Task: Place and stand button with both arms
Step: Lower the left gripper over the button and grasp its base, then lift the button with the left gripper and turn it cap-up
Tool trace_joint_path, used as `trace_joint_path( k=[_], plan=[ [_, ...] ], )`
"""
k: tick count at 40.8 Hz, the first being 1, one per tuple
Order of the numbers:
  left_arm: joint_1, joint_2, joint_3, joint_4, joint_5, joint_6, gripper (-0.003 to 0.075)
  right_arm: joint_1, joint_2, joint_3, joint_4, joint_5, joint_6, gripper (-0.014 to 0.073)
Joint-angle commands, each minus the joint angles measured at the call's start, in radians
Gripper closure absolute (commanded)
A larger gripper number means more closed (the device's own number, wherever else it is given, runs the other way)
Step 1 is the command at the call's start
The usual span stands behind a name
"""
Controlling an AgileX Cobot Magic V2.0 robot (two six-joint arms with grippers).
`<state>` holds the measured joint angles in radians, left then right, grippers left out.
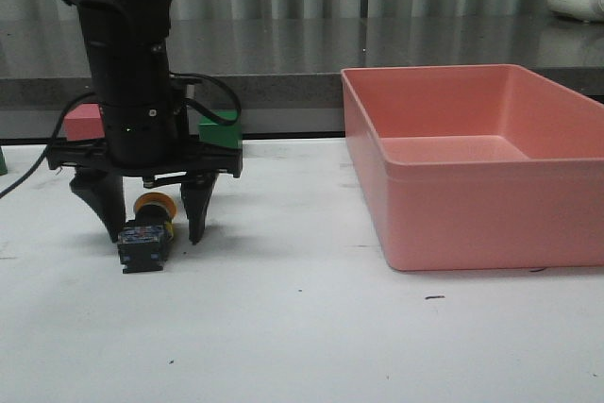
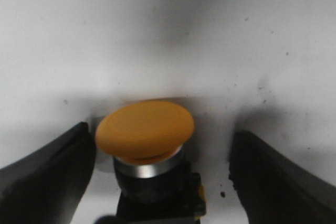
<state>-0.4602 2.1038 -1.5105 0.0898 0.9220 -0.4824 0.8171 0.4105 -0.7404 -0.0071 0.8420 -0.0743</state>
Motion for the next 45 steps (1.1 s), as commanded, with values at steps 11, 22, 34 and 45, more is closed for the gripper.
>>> trace_joint_path(
  k=[11, 22, 34, 45],
  plan=[
    [0.005, -0.046, -0.031, 0.004, -0.039, -0.013, 0.0442, 0.002, 0.005, -0.024, -0.003, -0.072, -0.009, 0.0084],
    [0.005, -0.083, -0.031, 0.014, -0.03, -0.006, 0.0482, 0.002, 0.005, -0.024, -0.003, -0.072, -0.009, 0.0084],
    [0.005, -0.262, -0.027, 0.056, 0.005, 0.083, 0.0482, 0.002, 0.005, -0.024, -0.003, -0.072, -0.009, 0.0084],
    [0.038, -0.479, 0.097, 0.08, -0.082, 0.159, 0.0482, 0.002, 0.005, -0.024, -0.003, -0.072, -0.009, 0.0084]
  ],
)
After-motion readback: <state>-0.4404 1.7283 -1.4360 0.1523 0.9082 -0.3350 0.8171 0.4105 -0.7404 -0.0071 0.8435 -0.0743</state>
